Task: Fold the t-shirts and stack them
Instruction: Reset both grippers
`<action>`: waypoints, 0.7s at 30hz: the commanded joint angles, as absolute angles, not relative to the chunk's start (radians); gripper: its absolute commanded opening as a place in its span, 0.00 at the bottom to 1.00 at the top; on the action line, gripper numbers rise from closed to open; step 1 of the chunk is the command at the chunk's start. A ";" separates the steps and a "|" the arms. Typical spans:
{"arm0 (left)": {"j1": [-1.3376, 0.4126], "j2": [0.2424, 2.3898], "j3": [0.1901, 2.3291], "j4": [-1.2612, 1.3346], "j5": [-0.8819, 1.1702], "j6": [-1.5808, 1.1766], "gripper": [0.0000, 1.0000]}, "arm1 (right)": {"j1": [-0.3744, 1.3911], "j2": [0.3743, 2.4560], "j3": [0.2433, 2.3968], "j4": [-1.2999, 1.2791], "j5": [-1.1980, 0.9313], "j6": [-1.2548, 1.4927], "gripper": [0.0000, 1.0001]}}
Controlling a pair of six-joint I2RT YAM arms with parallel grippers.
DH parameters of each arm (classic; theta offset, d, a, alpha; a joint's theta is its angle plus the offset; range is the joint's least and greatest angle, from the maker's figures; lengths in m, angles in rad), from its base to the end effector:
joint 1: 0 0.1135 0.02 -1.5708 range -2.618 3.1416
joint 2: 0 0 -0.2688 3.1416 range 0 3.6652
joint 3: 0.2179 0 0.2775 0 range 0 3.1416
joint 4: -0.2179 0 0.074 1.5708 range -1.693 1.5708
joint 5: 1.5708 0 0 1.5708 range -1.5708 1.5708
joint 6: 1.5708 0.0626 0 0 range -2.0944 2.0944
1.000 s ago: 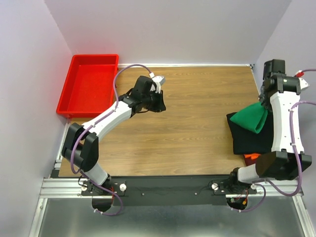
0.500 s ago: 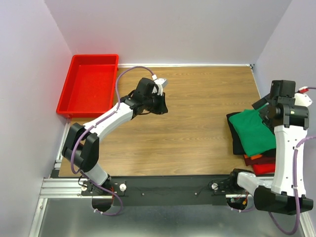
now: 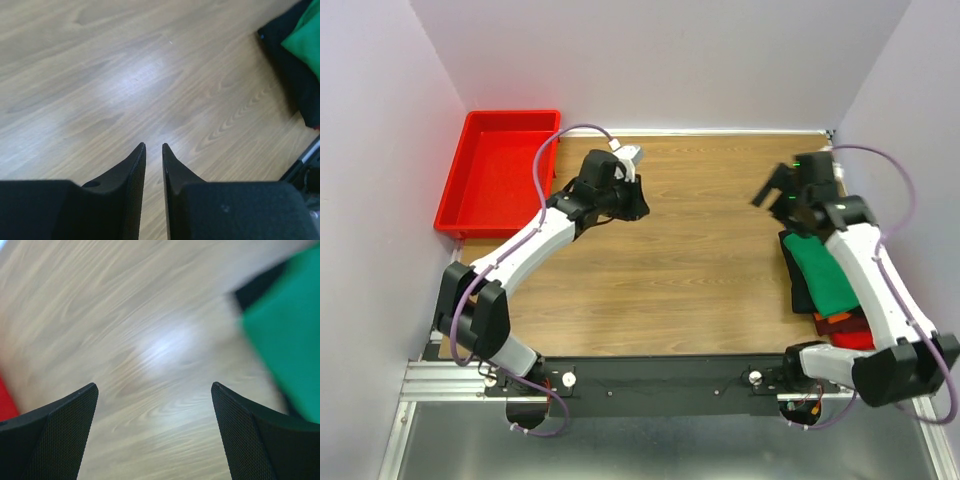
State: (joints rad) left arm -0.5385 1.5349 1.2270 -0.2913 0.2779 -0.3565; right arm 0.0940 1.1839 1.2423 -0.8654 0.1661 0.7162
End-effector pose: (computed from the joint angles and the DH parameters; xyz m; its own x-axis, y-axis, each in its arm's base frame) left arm 0.3325 -0.2186 0.2815 -0.6937 0.0235 -0.7199 0.4755 0.7657 -0.4332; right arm 0.2792 0.0159 0.3401 -0.5284 0.6006 -0.6001 0.4881 0.7932 0.3640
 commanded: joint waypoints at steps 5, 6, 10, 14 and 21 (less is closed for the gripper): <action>-0.453 1.462 1.224 -0.276 0.158 -0.359 0.27 | 0.452 1.356 1.255 -0.528 0.219 0.706 1.00; -0.445 1.445 1.223 -0.276 0.137 -0.356 0.28 | 0.466 1.368 1.256 -0.485 0.219 0.692 1.00; -0.417 1.404 1.207 -0.262 0.057 -0.350 0.31 | 0.486 1.423 1.261 -0.430 0.203 0.667 1.00; -0.394 1.390 1.190 -0.241 0.040 -0.350 0.32 | 0.485 1.453 1.258 -0.410 0.236 0.640 1.00; -0.380 1.401 1.181 -0.222 0.054 -0.348 0.32 | 0.486 1.404 1.221 -0.377 0.321 0.624 1.00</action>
